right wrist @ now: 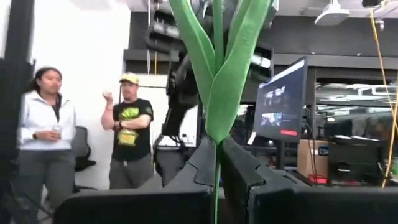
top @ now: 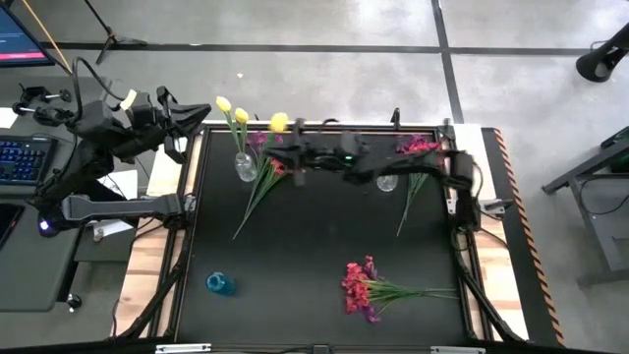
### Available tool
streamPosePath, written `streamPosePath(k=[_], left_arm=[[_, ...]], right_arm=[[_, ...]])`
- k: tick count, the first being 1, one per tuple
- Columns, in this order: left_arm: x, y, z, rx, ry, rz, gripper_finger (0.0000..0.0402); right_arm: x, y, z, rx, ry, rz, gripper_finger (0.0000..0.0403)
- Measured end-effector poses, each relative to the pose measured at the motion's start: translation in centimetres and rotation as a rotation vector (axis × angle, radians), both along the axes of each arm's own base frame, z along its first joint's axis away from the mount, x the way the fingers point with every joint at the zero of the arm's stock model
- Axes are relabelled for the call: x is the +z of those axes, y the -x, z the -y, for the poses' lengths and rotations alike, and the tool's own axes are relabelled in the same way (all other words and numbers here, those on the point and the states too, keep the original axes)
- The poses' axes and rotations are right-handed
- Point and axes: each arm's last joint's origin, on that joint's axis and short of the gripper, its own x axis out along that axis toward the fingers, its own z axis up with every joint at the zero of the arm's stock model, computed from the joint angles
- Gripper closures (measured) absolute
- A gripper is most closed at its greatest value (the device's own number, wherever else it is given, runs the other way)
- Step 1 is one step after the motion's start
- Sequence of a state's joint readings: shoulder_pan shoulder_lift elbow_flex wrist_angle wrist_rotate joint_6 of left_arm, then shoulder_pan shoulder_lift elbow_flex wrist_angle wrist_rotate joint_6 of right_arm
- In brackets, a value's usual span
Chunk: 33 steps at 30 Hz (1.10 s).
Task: Sort flowers into vase by color
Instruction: Put the yellow flower into the left transparent vase
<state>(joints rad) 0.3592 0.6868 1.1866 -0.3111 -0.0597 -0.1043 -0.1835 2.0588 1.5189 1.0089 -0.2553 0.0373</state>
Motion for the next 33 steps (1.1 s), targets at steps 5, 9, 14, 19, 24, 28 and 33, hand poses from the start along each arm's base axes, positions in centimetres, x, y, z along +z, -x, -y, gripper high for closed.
streamPosePath(k=[5,9,14,19,24,28,33], left_arm=[[0.0,0.0,0.0,0.008,-0.015,-0.003,0.0401],[0.0,0.0,0.0,0.015,-0.036,-0.013,0.0402],[0.0,0.0,0.0,0.018,-0.050,-0.019,0.0402],[0.0,0.0,0.0,0.019,-0.050,-0.020,0.0402],[0.0,0.0,0.0,0.018,-0.050,-0.020,0.0401],[0.0,0.0,0.0,0.018,-0.050,-0.020,0.0402],[0.0,0.0,0.0,0.018,-0.049,-0.019,0.0402]], right_arm=[[-0.3,-3.7,2.9,-0.085,0.017,-0.062,0.0403],[-0.5,-5.3,4.6,-0.129,0.047,-0.105,0.0403],[-0.8,-6.6,5.2,-0.125,0.071,-0.139,0.0403],[-1.9,-7.1,5.4,-0.146,0.098,-0.205,0.0403],[-2.2,-7.1,5.5,-0.179,0.121,-0.230,0.0403],[-2.4,-7.2,5.5,-0.175,0.114,-0.252,0.0403],[-2.8,-7.3,5.4,-0.163,0.107,-0.302,0.0403]])
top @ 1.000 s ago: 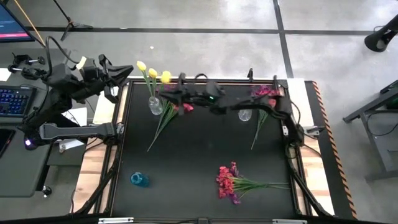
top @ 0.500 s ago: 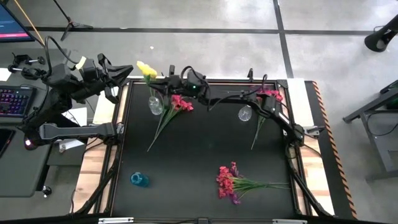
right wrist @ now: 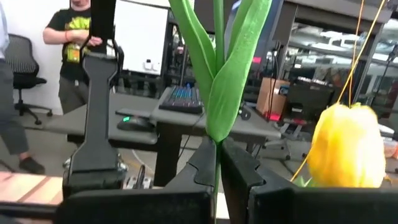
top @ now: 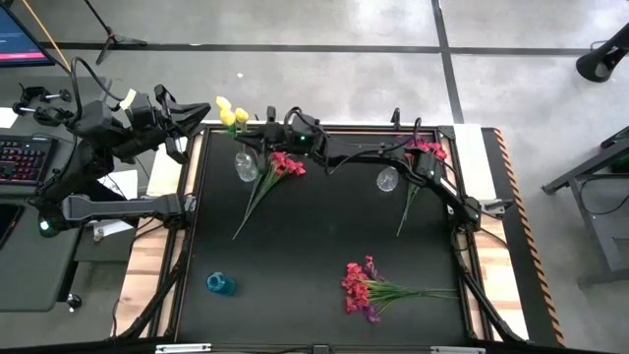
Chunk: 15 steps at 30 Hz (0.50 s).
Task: Sort flowers into vase by color
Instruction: Put the yellow flower into the left transparent vase
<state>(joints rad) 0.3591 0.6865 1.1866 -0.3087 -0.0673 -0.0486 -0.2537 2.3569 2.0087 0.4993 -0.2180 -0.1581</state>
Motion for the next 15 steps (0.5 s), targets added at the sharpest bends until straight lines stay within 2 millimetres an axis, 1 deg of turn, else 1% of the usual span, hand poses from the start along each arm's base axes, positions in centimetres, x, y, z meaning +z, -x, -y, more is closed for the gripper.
streamPosePath(k=[5,10,12,15], left_arm=[[0.00,0.00,0.00,-0.001,0.002,0.001,0.0402],[0.00,0.00,0.00,-0.001,0.001,0.000,0.0402],[0.00,0.00,0.00,-0.001,0.001,0.000,0.0402],[0.00,0.00,0.00,-0.001,0.001,0.000,0.0402]], right_arm=[[-0.38,-0.12,-0.28,0.010,-0.042,-0.038,0.0403],[-0.45,-0.10,-0.14,0.018,-0.194,-0.039,0.0397],[-0.45,-0.01,0.18,0.026,-0.248,-0.037,0.0379],[-0.44,0.09,0.56,0.037,-0.320,-0.035,0.0327]])
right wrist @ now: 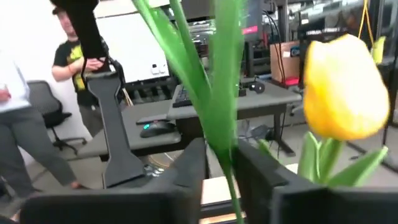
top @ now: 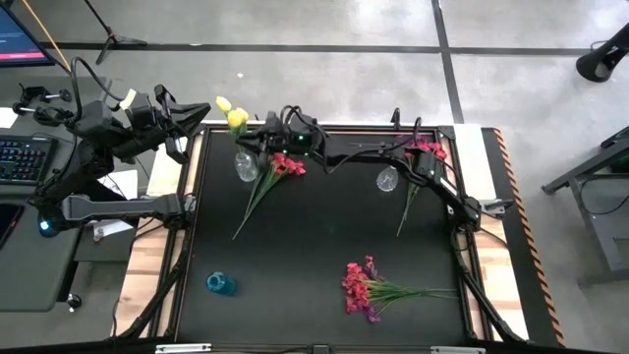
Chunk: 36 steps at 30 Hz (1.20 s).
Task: Sort flowers into vase by color
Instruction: Put the yellow flower into the left transparent vase, then put the top right red flowers into the right transparent vase
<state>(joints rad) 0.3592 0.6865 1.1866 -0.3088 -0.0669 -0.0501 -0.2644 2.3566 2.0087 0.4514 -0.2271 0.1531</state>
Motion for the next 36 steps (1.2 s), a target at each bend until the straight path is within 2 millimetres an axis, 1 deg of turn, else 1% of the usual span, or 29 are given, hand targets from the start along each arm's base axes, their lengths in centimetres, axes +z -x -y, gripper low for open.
streamPosePath(k=[2,5,8,10,13,17,23,26,27,28,32,36], left_arm=[[0.0,0.0,0.0,0.000,0.000,0.000,0.0402],[0.0,0.0,0.0,0.000,-0.001,-0.001,0.0402],[0.0,0.0,0.0,0.000,-0.002,-0.001,0.0402],[0.0,0.0,0.0,0.001,-0.002,-0.001,0.0402],[0.0,0.0,0.0,0.002,-0.002,-0.001,0.0401],[0.0,0.0,-0.1,0.023,0.002,0.001,0.0402],[0.0,0.0,-0.1,0.025,0.002,-0.001,0.0402],[0.0,0.0,-0.1,0.027,-0.003,-0.004,0.0402],[0.0,0.0,-0.1,0.027,-0.003,-0.004,0.0402],[0.0,0.0,-0.1,0.026,-0.003,-0.004,0.0402],[0.0,0.0,-0.1,0.027,-0.003,-0.004,0.0402],[0.0,0.0,-0.1,0.028,0.003,-0.001,0.0401]], right_arm=[[0.1,0.1,0.3,-0.001,-0.032,-0.006,0.0281],[0.5,0.3,0.2,0.000,-0.034,-0.015,0.0210],[1.1,0.6,0.2,0.002,-0.035,-0.039,0.0147],[1.6,1.0,0.3,0.000,-0.033,-0.069,0.0114],[2.3,1.8,1.1,-0.021,0.022,-0.129,0.0083],[3.8,3.3,2.5,-0.055,0.071,-0.181,0.0070],[6.2,7.0,5.0,-0.110,0.055,-0.348,0.0069],[6.6,8.7,5.9,-0.124,0.025,-0.453,0.0069],[6.4,9.2,6.0,-0.118,0.014,-0.501,0.0069],[6.4,9.6,6.0,-0.112,0.009,-0.538,0.0069],[5.4,11.7,5.6,-0.053,-0.058,-0.768,0.0069],[4.5,13.8,4.1,0.028,-0.141,-1.004,0.0069]])
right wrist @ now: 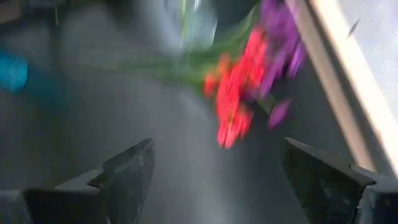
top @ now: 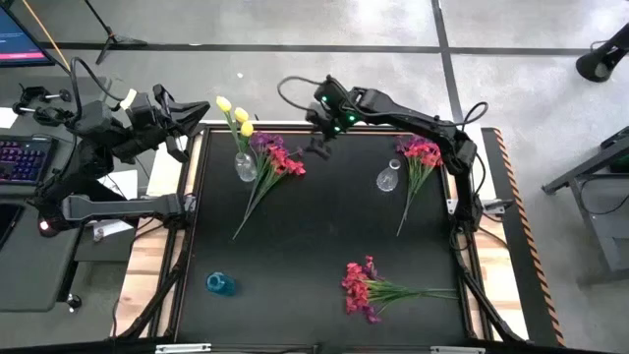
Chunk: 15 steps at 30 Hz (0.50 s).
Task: Sort flowers into vase by color
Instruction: Put the top right red flowers into the right transparent vase
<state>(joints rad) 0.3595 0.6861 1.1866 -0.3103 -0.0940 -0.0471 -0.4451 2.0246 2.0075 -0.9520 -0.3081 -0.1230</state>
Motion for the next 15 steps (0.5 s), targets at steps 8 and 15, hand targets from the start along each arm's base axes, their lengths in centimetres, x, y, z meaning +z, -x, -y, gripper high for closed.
streamPosePath(k=[8,15], left_arm=[[0.0,0.0,0.0,0.000,0.000,0.000,0.0402],[0.0,0.0,0.0,-0.001,0.001,-0.001,0.0402]], right_arm=[[-1.1,2.1,-5.9,0.162,-0.194,-0.352,0.0069],[-3.9,7.2,-11.4,0.144,-0.296,-0.431,0.0069]])
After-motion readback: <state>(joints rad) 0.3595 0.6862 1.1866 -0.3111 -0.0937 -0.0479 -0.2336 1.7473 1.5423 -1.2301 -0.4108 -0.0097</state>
